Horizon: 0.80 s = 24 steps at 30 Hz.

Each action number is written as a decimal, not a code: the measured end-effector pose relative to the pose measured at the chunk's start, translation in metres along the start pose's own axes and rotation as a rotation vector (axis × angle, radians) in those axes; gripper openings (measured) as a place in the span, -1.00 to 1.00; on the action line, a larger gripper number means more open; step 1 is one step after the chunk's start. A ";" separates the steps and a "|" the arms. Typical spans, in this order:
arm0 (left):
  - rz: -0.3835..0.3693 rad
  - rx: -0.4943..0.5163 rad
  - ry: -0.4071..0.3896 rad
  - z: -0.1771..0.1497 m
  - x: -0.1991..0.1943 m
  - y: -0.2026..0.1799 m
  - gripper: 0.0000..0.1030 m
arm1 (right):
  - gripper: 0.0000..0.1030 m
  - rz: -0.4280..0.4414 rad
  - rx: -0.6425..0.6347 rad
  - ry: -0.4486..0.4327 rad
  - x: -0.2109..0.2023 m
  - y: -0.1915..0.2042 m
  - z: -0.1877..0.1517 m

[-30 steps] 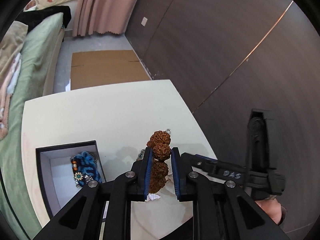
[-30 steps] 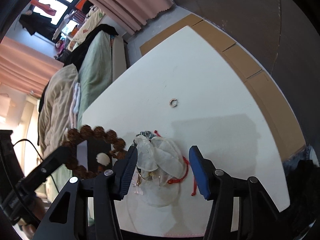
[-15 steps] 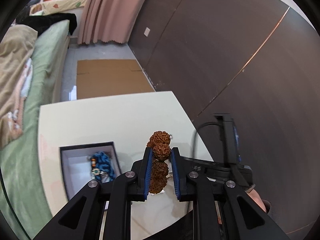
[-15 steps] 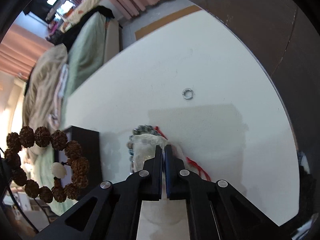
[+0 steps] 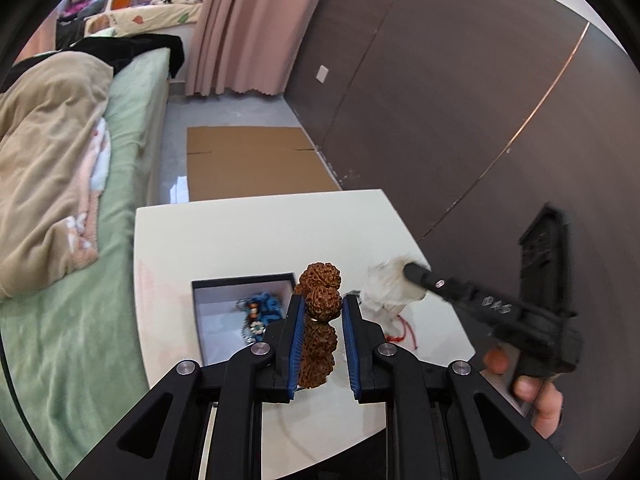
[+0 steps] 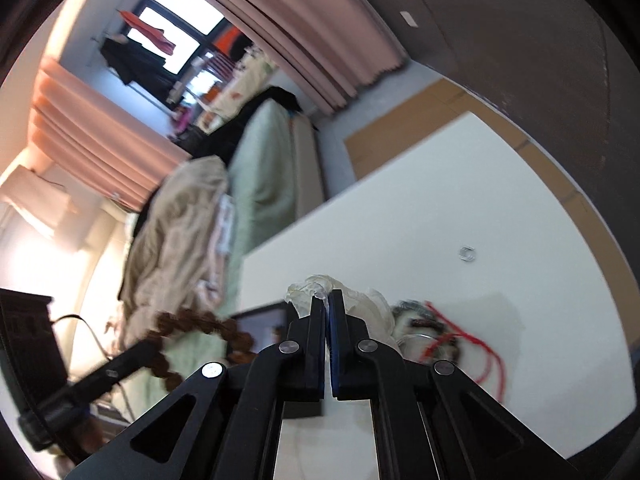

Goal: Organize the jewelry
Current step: 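Place the bead bracelet in the box with the left tool while the right tool drops the white bag in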

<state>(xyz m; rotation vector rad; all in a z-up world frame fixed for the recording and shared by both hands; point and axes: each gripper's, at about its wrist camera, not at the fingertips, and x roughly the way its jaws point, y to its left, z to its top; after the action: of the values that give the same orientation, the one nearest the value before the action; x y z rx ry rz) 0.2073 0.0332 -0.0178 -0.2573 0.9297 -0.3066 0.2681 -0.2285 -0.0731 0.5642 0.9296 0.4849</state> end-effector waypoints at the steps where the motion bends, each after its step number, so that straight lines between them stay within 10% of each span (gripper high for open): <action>1: 0.005 -0.001 0.003 -0.001 0.000 0.002 -0.62 | -0.94 0.023 -0.003 -0.012 -0.001 0.005 0.000; 13: -0.036 -0.064 0.064 -0.011 0.035 0.024 -0.62 | -0.94 0.139 -0.030 -0.032 0.008 0.043 -0.010; 17: 0.073 -0.080 0.102 -0.011 0.054 0.037 -0.55 | -0.94 0.132 -0.007 -0.019 0.013 0.039 -0.009; 24: 0.060 -0.137 0.113 -0.017 0.051 0.058 0.25 | -0.93 0.160 -0.035 0.008 0.020 0.046 -0.010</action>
<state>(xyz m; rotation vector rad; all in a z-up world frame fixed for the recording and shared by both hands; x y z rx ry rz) 0.2310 0.0670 -0.0858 -0.3398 1.0700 -0.2038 0.2626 -0.1791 -0.0602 0.6079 0.8855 0.6465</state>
